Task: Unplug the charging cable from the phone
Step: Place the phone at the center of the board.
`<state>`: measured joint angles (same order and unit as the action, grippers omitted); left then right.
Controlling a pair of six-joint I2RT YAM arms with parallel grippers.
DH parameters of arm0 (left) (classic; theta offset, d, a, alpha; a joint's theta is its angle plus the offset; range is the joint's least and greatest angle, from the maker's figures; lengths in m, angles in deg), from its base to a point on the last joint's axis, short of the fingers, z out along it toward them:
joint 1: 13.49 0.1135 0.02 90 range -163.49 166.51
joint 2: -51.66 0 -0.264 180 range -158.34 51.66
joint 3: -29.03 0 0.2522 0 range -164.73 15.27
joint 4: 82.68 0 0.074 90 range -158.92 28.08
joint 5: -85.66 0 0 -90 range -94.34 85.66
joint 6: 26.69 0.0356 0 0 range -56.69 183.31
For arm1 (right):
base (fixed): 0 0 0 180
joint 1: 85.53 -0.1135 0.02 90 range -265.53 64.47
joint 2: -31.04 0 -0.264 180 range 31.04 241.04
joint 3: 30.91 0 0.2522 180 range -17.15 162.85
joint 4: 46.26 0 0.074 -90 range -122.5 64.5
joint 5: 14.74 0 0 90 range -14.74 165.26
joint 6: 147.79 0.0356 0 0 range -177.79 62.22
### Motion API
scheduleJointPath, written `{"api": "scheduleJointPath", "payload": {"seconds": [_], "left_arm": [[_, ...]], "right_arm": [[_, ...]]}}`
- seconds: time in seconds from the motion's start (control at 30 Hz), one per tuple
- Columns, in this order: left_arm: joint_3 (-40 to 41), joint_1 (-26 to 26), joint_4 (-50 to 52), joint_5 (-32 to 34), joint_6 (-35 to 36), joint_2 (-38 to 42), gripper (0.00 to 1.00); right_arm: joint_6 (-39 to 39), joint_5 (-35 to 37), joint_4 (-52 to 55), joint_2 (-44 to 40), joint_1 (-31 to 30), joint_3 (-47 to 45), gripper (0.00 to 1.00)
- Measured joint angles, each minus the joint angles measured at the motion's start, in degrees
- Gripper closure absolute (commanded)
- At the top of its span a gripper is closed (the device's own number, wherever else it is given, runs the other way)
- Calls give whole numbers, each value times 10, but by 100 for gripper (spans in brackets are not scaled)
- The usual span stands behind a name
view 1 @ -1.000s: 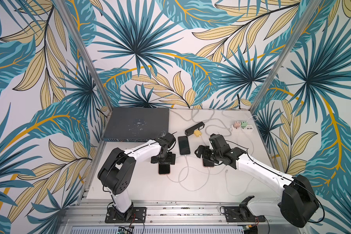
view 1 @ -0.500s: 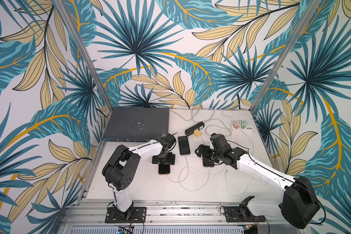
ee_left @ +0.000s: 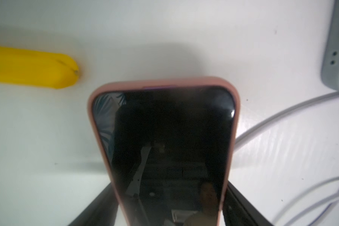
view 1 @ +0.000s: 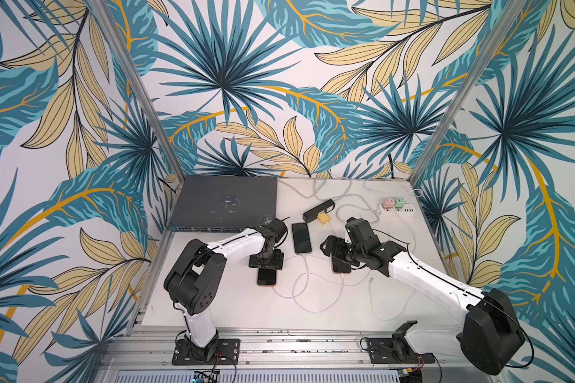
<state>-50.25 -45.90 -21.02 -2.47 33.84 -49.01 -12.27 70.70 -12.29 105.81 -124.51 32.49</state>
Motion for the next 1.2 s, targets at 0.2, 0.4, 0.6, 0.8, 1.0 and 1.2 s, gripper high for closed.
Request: {"api": "scheduleJointPath", "payload": {"seconds": [0.2, 0.4, 0.6, 0.8, 1.0, 1.2], "left_arm": [[-4, 14, 42, 19, 14, 70, 27], [28, 56, 63, 35, 25, 120, 27], [68, 87, 82, 46, 41, 127, 26], [90, 112, 83, 50, 63, 127, 25], [103, 127, 72, 50, 95, 126, 24], [108, 145, 59, 48, 113, 96, 24]], "right_arm": [[2, -6, -9, 0, 0, 0, 5], [2, -14, -17, 0, 0, 0, 5], [2, -19, -25, 0, 0, 0, 5], [1, -23, -37, 0, 0, -2, 5], [2, -26, -44, 0, 0, -9, 5], [2, -28, -49, 0, 1, -21, 5]]}}
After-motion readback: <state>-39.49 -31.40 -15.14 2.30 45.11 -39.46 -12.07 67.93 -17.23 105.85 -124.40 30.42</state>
